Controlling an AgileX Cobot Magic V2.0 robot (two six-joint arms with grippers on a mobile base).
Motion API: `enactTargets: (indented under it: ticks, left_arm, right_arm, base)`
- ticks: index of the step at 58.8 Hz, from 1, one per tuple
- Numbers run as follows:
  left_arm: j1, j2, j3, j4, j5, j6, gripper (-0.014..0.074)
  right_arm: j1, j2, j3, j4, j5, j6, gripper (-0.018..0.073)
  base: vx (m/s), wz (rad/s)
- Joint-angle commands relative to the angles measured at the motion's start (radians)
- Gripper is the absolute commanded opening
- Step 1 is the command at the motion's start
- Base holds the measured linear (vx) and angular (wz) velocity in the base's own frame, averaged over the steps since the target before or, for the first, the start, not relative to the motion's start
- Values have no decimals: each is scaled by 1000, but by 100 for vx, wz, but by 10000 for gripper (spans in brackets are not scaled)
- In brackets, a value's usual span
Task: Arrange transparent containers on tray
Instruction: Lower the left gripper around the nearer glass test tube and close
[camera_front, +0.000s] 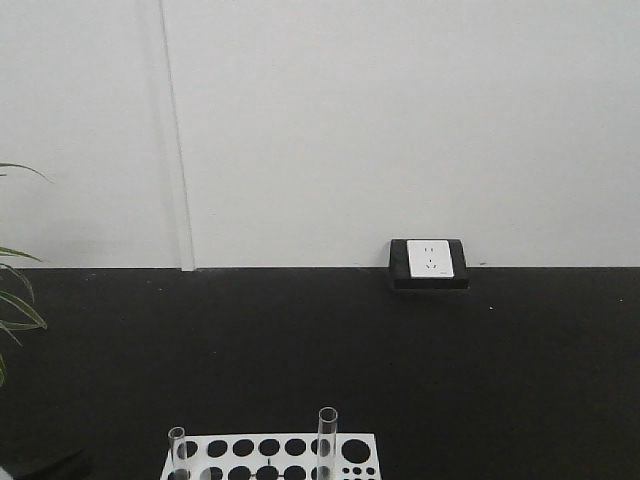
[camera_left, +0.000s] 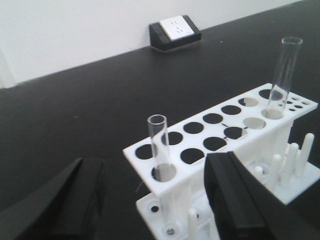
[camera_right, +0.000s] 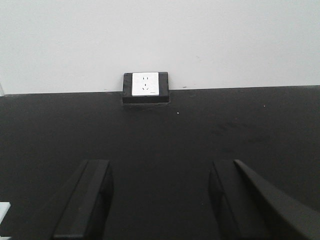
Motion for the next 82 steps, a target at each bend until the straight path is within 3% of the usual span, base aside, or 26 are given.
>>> enactTargets:
  ticks: [1,35,58,82]
  left_arm:
    - [-6,76,-53,-16,-162,-7,541]
    - [-7,351,-234,-6,-227,-8,541]
    - [-7,488,-234,-8,-395,-9,541]
    - [-7,529,-240,-14,-437,-25,538]
  right_arm:
    - [-3,4,-31,-9,-74,-6,495]
    - [-3,4,-31,-9,-33,-6,495]
    - [-3,4,-31,-9,-5,-6,494]
    - [-3,4,-31,-13,22,-6,494]
  base:
    - [0,0]
    - [0,0]
    - [0,0]
    - [0,0]
